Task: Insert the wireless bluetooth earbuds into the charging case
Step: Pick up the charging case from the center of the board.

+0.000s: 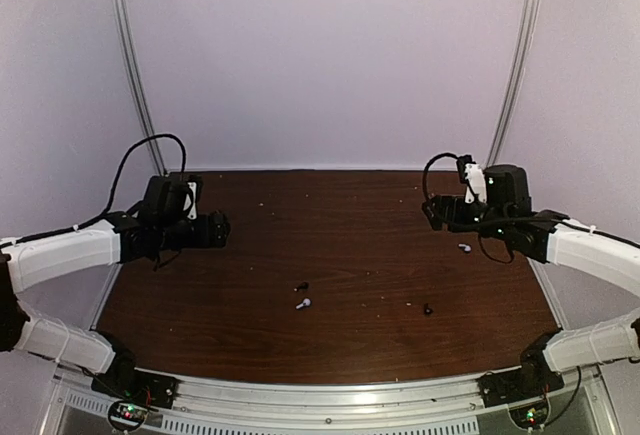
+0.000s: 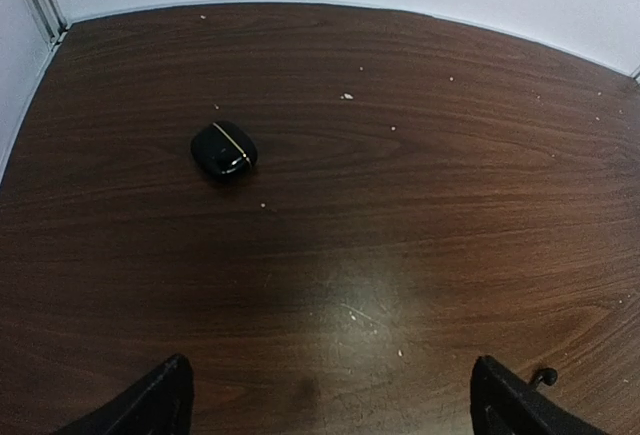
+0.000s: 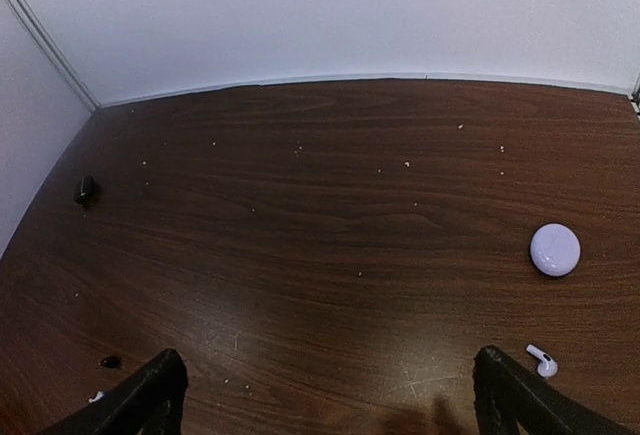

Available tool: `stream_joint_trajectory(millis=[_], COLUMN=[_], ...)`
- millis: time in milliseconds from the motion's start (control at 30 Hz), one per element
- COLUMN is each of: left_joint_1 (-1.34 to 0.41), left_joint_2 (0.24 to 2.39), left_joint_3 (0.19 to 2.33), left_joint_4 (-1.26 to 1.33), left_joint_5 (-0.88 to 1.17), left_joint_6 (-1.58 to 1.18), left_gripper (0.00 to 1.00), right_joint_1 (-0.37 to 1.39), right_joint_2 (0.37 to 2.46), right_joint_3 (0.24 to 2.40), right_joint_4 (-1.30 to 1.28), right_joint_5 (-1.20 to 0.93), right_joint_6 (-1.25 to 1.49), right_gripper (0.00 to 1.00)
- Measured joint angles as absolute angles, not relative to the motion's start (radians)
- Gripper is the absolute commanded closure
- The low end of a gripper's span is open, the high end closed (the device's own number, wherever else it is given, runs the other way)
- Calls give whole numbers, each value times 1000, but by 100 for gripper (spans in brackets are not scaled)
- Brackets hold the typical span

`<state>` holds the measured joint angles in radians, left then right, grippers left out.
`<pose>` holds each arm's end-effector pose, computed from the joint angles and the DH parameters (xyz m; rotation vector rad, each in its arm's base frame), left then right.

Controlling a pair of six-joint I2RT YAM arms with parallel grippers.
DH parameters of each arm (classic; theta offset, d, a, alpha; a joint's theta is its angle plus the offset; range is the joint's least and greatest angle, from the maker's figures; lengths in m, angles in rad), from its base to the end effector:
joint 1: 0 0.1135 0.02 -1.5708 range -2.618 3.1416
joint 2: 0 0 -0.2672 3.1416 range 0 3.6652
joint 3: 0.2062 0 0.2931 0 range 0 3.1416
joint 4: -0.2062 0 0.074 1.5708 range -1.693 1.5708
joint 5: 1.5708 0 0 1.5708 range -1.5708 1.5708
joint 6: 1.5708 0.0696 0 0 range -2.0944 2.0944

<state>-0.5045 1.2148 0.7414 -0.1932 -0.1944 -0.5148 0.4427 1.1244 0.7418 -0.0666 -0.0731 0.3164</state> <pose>0.2879 -0.1436 0.1986 -0.1177 2.2413 -0.3404 0.2891 0.1427 0.2408 -0.1774 2.0555 0.5500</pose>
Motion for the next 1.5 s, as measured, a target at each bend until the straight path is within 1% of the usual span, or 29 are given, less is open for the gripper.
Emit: stream_joint_trajectory(millis=[233, 500, 633, 733, 933, 1067, 1333, 1500], left_joint_1=[-471, -272, -186, -152, -145, -145, -145, -145], left_joint_2=[1288, 1404, 1482, 1552, 1715, 1815, 1943, 2024], left_joint_3=[804, 910, 981, 1038, 1130, 1190, 1308, 1389], left_joint_4=[-212, -240, -273, -298, -314, -316, -316, -323], left_joint_5=[-138, 5, 11, -2, 21, 50, 78, 81], left_joint_6=[-515, -485, -467, -459, -443, -431, -422, -389], left_gripper=[2, 2, 2, 3, 10, 12, 15, 12], right_joint_1=[435, 429, 429, 429, 428, 427, 427, 427], right_joint_2=[1164, 1168, 1168, 1168, 1182, 1195, 1226, 1247], right_joint_3=[747, 751, 751, 751, 751, 751, 751, 751], right_joint_4=[-97, -110, -109, -109, -96, -93, -71, -64], right_joint_5=[-150, -255, -299, -323, -364, -377, -392, -402], right_joint_6=[287, 261, 258, 258, 258, 258, 259, 259], right_gripper=[0, 0, 0, 0, 0, 0, 0, 0])
